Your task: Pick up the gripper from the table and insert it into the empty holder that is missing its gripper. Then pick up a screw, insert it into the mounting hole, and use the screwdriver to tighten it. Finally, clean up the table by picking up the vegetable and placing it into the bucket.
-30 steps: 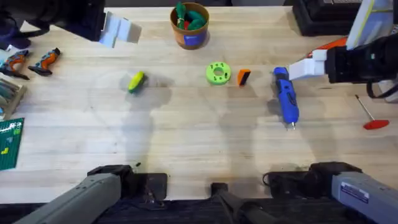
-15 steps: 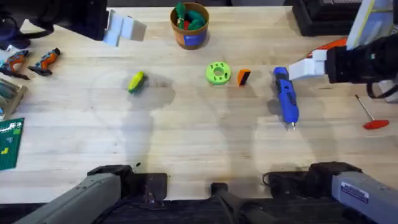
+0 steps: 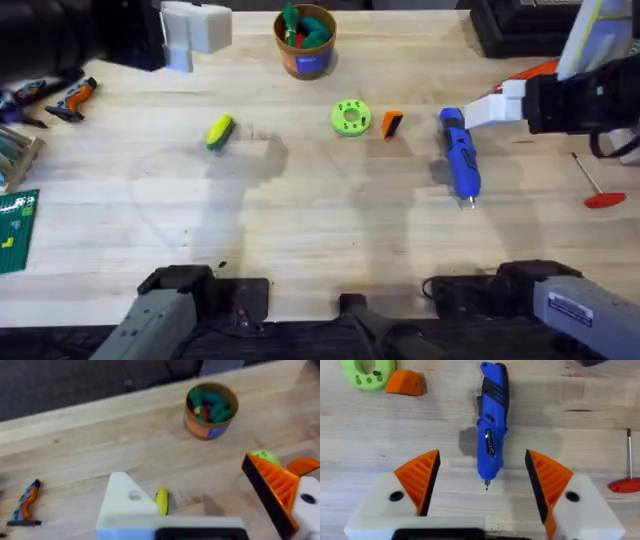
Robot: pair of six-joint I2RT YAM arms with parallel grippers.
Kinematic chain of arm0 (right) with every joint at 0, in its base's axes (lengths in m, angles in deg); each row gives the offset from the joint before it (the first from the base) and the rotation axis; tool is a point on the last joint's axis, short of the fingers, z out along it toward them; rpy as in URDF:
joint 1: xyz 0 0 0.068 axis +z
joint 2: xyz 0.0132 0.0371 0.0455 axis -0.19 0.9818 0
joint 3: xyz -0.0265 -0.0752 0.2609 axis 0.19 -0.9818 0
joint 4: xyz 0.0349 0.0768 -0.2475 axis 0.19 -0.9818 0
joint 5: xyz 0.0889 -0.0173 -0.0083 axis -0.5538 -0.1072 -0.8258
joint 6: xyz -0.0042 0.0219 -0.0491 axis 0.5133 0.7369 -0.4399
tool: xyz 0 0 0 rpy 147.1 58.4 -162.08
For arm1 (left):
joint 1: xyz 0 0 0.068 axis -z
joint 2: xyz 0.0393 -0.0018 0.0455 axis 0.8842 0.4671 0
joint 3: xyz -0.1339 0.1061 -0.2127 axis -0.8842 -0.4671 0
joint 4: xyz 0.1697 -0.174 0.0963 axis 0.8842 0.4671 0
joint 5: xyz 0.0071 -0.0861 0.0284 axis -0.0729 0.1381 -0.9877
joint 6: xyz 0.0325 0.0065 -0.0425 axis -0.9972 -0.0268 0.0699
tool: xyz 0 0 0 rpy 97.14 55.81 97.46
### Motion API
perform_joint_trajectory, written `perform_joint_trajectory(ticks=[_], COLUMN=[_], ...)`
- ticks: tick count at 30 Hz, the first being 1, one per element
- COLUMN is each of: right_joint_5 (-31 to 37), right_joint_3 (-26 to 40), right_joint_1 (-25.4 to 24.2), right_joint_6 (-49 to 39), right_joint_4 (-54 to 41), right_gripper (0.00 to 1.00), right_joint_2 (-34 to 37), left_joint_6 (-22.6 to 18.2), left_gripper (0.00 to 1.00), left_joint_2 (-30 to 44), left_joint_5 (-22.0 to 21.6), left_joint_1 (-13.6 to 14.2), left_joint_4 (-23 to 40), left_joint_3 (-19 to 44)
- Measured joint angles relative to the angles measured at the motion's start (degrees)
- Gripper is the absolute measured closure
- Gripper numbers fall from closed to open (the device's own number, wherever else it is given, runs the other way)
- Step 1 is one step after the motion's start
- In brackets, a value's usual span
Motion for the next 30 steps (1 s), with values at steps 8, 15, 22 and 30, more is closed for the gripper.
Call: perform_joint_trajectory(ticks=[8,15,22,30], right_joint_5=[0.0,0.0,0.0,0.0], right_joint_3=[0.0,0.0,0.0,0.0], right_joint_1=[0.0,0.0,0.0,0.0], right_joint_6=[0.0,0.0,0.0,0.0], right_joint_4=[0.0,-0.02,0.0,-0.02], right_gripper=[0.019,0.018,0.019,0.02], right_joint_2=[0.0,0.0,0.0,0.0], left_joint_6=[8.16,14.27,18.7,23.04], left_gripper=[0.014,0.015,0.015,0.015], left_joint_2=[-15.42,-27.31,-38.51,-46.52], left_joint_5=[4.98,4.66,-3.17,-12.87], left_joint_1=[0.0,1.57,7.42,7.93], left_joint_4=[-23.31,-39.71,-49.33,-51.16], left_joint_3=[-24.01,-40.57,-53.27,-63.57])
